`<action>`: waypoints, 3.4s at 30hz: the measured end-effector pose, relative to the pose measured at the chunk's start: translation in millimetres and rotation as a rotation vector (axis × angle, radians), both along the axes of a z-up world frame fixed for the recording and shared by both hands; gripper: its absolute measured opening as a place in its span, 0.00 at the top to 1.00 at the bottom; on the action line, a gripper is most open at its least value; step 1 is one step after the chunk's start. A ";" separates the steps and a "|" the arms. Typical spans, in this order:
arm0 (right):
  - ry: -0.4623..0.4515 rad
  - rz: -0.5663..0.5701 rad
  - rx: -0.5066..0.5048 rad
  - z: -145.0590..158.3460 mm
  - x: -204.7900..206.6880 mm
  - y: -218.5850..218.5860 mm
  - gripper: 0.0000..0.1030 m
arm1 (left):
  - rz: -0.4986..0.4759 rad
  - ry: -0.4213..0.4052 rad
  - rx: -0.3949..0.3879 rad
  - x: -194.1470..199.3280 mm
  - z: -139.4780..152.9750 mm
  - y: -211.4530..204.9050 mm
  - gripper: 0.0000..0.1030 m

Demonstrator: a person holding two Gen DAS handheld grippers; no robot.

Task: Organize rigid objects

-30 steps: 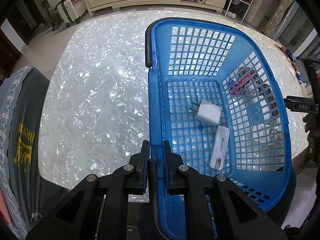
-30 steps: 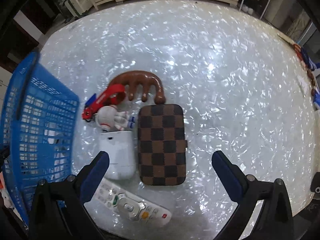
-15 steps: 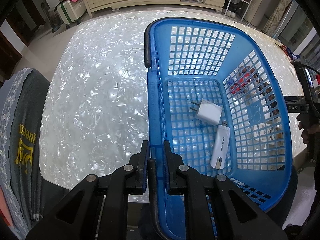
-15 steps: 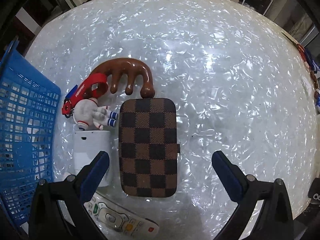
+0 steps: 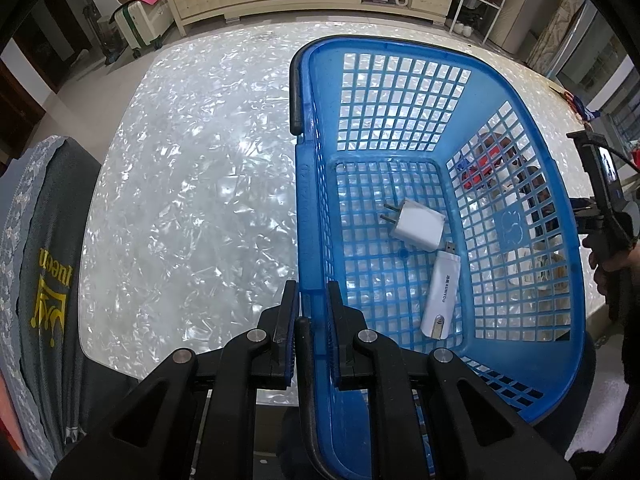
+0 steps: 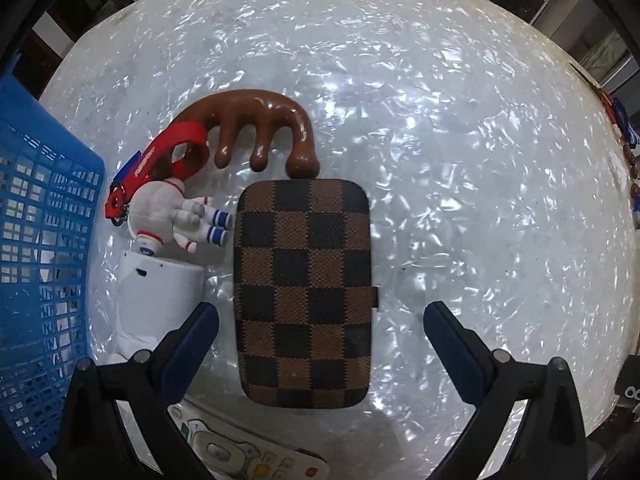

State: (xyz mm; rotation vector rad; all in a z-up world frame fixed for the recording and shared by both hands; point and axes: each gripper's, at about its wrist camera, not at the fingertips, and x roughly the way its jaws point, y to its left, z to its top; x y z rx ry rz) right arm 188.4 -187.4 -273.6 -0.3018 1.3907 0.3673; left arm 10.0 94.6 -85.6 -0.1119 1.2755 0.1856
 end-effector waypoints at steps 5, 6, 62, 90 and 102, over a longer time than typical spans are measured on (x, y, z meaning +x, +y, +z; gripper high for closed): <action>-0.004 0.018 -0.008 -4.8 -3.8 9.4 0.00 | 0.001 -0.001 0.004 0.6 -0.4 -0.3 0.86; -0.008 0.022 -0.005 -5.8 -4.2 11.3 0.01 | 0.001 -0.001 0.002 0.5 -0.5 -0.1 0.86; -0.264 0.201 0.286 189.3 -91.4 63.2 0.37 | 0.008 -0.006 -0.005 -1.8 -1.9 0.0 0.86; -0.194 0.454 0.255 161.2 -130.3 156.5 0.37 | 0.003 -0.011 -0.024 -3.3 -1.6 1.3 0.86; -0.174 0.459 0.234 141.0 -126.6 166.1 0.37 | 0.001 -0.007 -0.012 -3.5 -2.1 0.5 0.86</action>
